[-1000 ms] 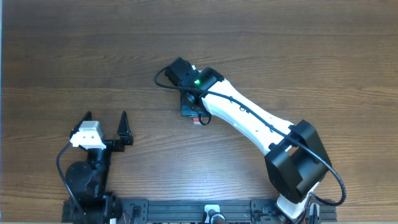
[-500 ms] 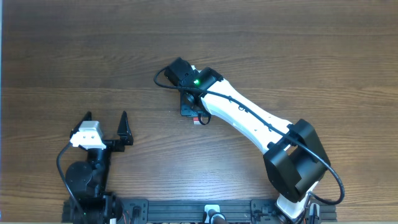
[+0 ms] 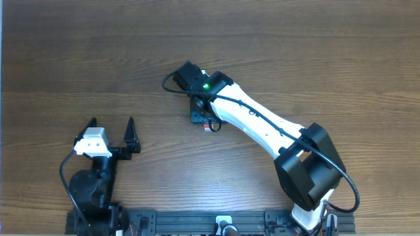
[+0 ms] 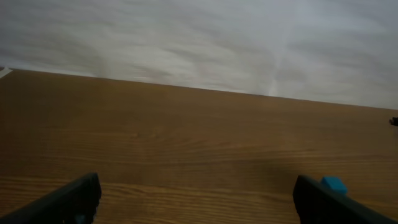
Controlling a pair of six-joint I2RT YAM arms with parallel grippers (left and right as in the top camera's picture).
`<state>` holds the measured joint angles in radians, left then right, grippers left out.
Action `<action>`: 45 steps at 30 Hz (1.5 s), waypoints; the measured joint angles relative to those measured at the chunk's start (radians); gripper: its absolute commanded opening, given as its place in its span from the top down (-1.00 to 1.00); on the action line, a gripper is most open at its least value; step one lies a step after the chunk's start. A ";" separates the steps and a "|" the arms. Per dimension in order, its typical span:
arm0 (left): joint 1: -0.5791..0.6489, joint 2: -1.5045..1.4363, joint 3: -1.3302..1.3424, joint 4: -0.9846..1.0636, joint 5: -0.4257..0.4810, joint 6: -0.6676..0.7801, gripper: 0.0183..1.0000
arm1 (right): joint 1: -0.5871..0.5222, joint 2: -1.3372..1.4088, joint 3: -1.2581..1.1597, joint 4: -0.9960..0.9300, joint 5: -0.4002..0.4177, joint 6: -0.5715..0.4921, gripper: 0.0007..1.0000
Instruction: Stack Cubes
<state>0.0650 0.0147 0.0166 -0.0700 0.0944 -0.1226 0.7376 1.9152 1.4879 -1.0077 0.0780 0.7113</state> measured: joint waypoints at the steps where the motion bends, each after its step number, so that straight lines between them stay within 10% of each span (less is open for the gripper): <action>1: 0.000 0.000 0.000 0.000 0.000 0.000 -1.00 | 0.000 0.000 0.000 0.000 -0.001 -0.005 -0.43; 9: 0.000 0.000 0.000 0.000 0.000 0.000 -1.00 | 0.000 0.001 0.000 0.000 -0.004 -0.006 -0.56; 13: 0.000 0.000 0.000 0.000 0.000 0.000 -1.00 | 0.000 0.001 0.000 -0.001 -0.005 -0.013 -0.99; 45: 0.000 0.000 0.000 0.000 0.000 0.000 -1.00 | -0.160 0.209 0.364 -0.073 -0.013 -0.267 -0.99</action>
<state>0.0650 0.0147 0.0166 -0.0700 0.0944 -0.1226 0.5774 2.1242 1.8519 -1.0809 0.0650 0.4442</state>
